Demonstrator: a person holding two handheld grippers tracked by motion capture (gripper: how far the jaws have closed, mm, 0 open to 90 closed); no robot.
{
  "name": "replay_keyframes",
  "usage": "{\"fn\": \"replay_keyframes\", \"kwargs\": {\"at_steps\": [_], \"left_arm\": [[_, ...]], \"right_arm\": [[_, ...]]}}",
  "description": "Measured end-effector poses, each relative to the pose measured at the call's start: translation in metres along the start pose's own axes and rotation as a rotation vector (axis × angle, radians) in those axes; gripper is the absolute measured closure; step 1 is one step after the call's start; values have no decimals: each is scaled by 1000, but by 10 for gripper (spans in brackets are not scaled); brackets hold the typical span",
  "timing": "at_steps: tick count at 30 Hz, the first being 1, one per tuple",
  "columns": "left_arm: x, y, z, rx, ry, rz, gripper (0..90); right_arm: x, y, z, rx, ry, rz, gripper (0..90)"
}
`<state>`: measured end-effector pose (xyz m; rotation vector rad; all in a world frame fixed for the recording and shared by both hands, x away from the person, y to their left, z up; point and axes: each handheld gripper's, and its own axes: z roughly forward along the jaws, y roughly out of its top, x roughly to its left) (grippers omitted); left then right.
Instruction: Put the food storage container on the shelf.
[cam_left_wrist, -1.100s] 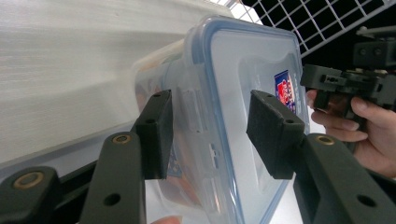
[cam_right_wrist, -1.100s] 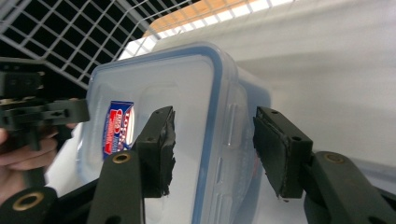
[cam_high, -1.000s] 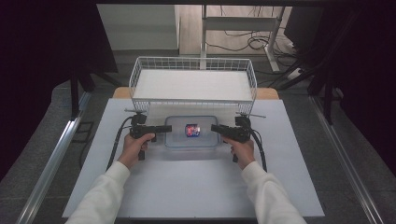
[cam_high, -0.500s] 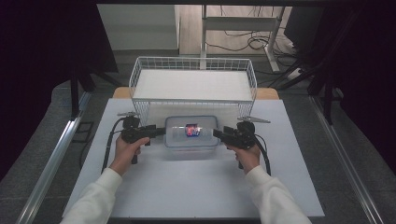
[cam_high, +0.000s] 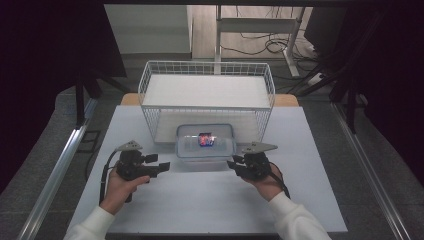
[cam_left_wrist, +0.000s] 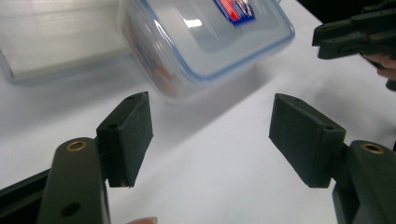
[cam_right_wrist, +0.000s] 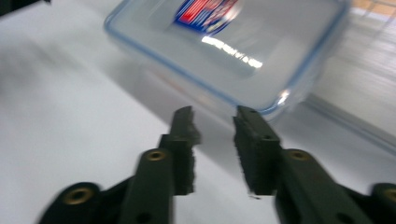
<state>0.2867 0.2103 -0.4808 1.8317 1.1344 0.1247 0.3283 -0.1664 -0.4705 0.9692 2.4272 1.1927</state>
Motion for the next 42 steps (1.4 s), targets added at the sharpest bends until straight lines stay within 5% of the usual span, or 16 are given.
{"fn": "replay_keyframes", "kwargs": {"at_steps": [6, 15, 21, 26, 31, 42], "left_arm": [[-16, -22, -7, 49, 28, 57, 295], [-36, -29, -3, 72, 18, 115, 296], [-37, -30, 0, 80, 6, 110, 296], [-34, -30, 0, 69, -22, 64, 294], [-33, -30, -1, 68, -23, 66, 293], [-32, -31, -1, 69, -26, 63, 293]], "right_arm": [[16, -6, 14, 52, 31, -88, 852], [27, -6, 32, 76, 26, -136, 890], [39, 3, 61, 95, 20, -165, 891], [41, 8, 79, 108, 20, -155, 891], [34, 9, 89, 110, 36, -108, 892], [35, 16, 92, 78, 42, -87, 892]]}}
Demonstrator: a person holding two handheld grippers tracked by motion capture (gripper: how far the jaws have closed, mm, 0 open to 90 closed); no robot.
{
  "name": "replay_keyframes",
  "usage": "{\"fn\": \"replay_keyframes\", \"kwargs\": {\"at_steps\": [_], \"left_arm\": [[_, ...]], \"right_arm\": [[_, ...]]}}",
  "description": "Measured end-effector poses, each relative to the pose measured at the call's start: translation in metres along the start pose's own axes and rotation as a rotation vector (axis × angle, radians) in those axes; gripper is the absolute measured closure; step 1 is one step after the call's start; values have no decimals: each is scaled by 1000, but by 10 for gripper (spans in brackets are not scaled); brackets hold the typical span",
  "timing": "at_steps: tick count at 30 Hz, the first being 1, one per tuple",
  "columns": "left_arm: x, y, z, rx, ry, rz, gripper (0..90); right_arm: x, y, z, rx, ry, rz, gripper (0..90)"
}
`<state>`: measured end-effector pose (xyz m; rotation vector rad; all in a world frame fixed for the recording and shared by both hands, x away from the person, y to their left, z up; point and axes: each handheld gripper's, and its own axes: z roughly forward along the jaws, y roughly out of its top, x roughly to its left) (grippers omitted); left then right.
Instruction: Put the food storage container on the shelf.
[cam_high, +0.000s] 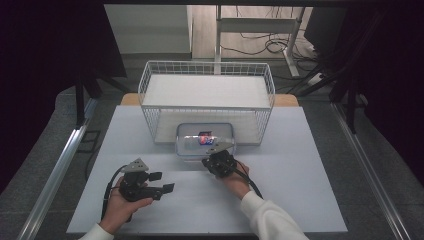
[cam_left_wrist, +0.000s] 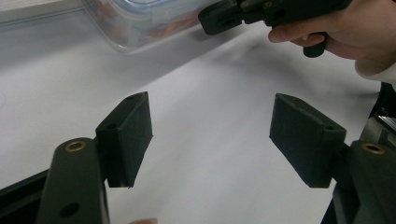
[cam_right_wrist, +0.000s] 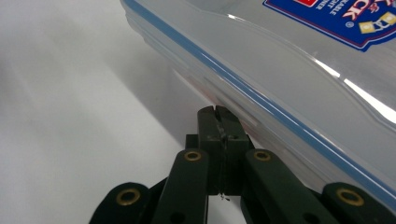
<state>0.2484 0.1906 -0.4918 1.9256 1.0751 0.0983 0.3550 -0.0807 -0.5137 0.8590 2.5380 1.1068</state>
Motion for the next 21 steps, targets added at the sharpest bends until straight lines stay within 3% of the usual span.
{"fn": "replay_keyframes", "kwargs": {"at_steps": [13, 21], "left_arm": [[0, -1, 1, 6, 5, 2, 290], [0, -1, 2, 9, 7, 5, 292]], "right_arm": [[-12, 9, -3, -44, -23, 75, 892], [-27, 12, -6, -72, -37, 129, 892]]}}
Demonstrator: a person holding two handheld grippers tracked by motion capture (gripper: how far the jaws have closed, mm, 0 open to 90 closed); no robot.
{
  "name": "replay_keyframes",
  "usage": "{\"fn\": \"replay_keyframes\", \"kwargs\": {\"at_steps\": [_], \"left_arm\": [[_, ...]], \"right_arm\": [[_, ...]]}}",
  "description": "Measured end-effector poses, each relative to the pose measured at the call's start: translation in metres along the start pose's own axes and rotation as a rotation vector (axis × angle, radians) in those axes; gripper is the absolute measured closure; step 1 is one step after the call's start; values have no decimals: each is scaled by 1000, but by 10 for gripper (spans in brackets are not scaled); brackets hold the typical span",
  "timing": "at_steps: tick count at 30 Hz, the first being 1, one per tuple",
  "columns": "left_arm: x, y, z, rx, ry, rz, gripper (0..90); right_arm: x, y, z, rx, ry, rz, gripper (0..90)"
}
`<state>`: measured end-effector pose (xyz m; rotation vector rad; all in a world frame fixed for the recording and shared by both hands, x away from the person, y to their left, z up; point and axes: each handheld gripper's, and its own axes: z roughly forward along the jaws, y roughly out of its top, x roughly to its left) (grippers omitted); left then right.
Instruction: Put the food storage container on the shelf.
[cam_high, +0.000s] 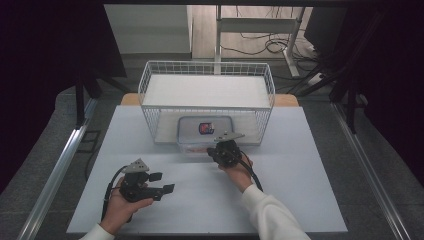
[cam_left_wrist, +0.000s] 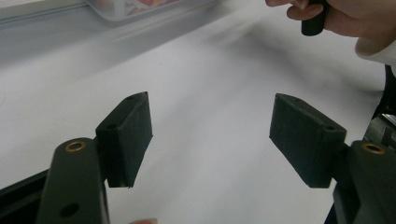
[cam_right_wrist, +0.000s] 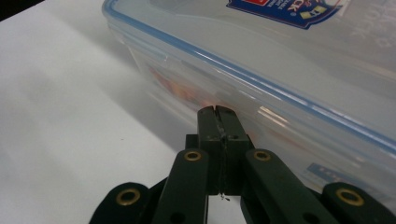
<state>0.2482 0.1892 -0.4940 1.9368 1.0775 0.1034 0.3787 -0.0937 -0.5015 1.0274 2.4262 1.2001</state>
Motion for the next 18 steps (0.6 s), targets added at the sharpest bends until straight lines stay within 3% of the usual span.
{"fn": "replay_keyframes", "kwargs": {"at_steps": [10, 18], "left_arm": [[1, 0, -1, -3, 3, -2, 293], [2, 0, 0, 3, 3, -1, 293]], "right_arm": [[1, 7, 12, -16, -10, 2, 892], [-12, 8, 18, -13, -35, 35, 892]]}}
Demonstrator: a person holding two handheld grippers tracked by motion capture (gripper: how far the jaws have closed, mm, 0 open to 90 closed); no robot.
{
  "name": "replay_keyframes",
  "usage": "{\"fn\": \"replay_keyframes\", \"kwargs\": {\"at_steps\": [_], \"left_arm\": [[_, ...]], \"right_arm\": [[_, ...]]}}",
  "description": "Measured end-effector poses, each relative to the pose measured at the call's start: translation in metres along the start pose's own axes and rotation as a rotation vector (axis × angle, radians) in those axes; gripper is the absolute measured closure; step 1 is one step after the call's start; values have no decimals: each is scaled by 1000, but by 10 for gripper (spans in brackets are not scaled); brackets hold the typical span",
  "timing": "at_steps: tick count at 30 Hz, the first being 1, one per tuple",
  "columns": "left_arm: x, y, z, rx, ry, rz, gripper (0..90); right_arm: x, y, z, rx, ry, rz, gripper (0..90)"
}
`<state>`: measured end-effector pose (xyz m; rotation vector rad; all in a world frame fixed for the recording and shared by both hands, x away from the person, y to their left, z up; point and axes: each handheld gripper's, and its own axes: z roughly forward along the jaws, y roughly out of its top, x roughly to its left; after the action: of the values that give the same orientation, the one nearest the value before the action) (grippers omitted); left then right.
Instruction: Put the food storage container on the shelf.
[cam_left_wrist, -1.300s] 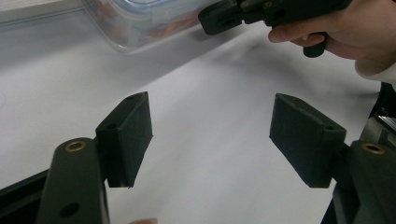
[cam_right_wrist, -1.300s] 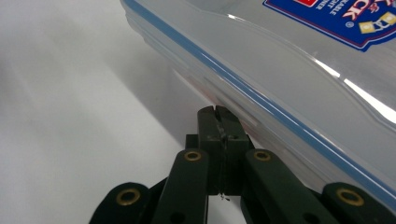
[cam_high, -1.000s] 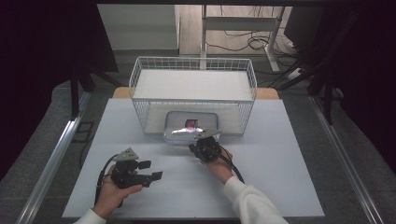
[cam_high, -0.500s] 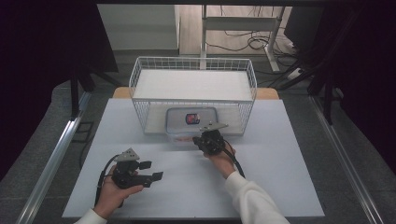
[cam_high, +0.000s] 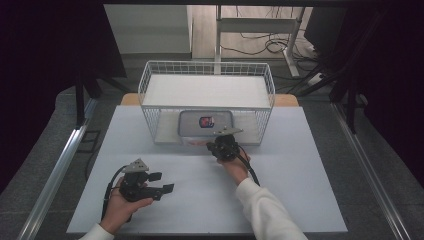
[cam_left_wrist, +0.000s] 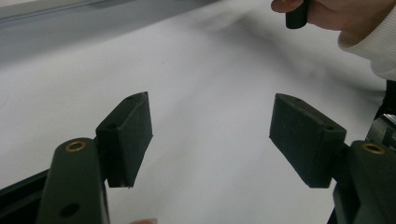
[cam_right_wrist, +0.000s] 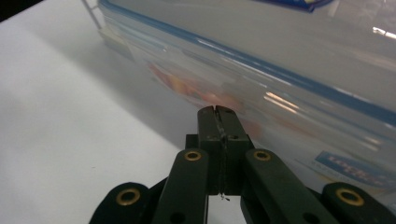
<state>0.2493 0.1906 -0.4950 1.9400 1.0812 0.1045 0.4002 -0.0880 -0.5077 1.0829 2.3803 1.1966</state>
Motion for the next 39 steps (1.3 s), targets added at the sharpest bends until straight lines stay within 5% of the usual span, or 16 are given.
{"fn": "replay_keyframes", "kwargs": {"at_steps": [19, 27, 31, 35, 39], "left_arm": [[1, 0, 0, -2, 9, -3, 293], [2, 0, -1, 0, 9, 3, 293], [2, 0, -1, -1, 9, 3, 293], [3, 0, -1, -1, 12, 2, 293], [2, 0, 0, 3, 12, 2, 293]], "right_arm": [[-10, 8, 19, -12, -17, 87, 893], [-9, 9, 20, -10, -28, 85, 892], [-8, 9, 13, -6, -26, 68, 892], [-7, 8, -13, -1, -22, 29, 892], [-9, 3, -40, -16, 5, 54, 892]]}}
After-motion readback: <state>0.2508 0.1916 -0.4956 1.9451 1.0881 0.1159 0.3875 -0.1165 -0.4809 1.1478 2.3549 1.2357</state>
